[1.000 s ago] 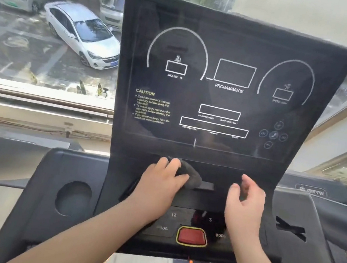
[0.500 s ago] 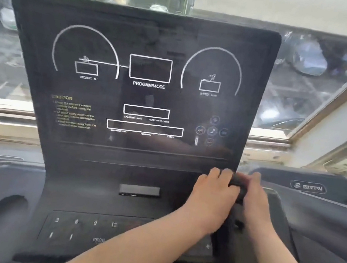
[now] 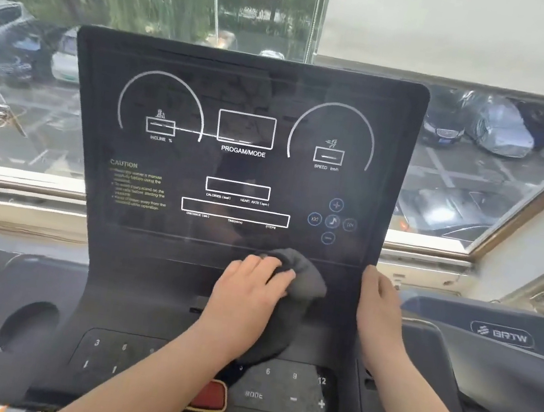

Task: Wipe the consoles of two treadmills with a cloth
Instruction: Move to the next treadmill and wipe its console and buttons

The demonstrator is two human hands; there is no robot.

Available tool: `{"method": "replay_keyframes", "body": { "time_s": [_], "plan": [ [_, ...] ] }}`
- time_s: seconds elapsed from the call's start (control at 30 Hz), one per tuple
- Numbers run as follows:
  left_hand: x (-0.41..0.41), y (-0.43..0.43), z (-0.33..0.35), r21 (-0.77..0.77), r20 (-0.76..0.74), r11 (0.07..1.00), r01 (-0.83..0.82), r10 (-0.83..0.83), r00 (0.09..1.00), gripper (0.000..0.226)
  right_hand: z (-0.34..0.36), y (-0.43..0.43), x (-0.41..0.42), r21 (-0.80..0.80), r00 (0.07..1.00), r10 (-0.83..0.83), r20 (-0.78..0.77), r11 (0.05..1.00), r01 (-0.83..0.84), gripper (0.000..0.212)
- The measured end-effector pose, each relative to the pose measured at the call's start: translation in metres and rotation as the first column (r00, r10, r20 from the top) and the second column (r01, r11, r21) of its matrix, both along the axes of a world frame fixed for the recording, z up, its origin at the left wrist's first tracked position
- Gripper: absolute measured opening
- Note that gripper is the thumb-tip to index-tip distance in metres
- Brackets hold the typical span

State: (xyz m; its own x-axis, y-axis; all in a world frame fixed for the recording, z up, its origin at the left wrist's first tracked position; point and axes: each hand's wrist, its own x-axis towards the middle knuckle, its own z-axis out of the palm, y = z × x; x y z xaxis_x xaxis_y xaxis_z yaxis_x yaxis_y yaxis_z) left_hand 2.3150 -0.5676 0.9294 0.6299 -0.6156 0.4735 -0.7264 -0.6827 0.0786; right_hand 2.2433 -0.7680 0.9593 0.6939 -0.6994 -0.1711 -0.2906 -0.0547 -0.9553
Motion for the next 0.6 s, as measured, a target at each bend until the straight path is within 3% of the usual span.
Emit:
{"method": "replay_keyframes", "body": {
  "time_s": [0.17,0.3,0.47,0.6],
  "plan": [
    [0.014,0.074,0.003,0.004,-0.016,0.98,-0.199,0.199,0.98,0.032,0.011,-0.002,-0.001,-0.025,0.998,0.043,-0.045,0.999,-0.044,0.041],
    [0.003,0.056,0.012,0.026,-0.066,0.953,-0.303,0.304,0.95,0.032,0.026,-0.006,0.002,-0.038,0.996,0.077,-0.045,0.996,-0.079,0.044],
    [-0.016,-0.022,0.02,0.073,-0.13,0.987,-0.143,0.152,0.98,0.04,0.056,-0.017,0.012,-0.073,0.991,0.131,-0.002,0.989,-0.13,0.035],
    [-0.017,-0.073,0.042,0.121,-0.009,0.993,0.017,-0.016,1.0,0.035,0.076,-0.034,0.021,0.054,0.986,0.16,0.034,0.985,-0.162,0.048]
  ]
}}
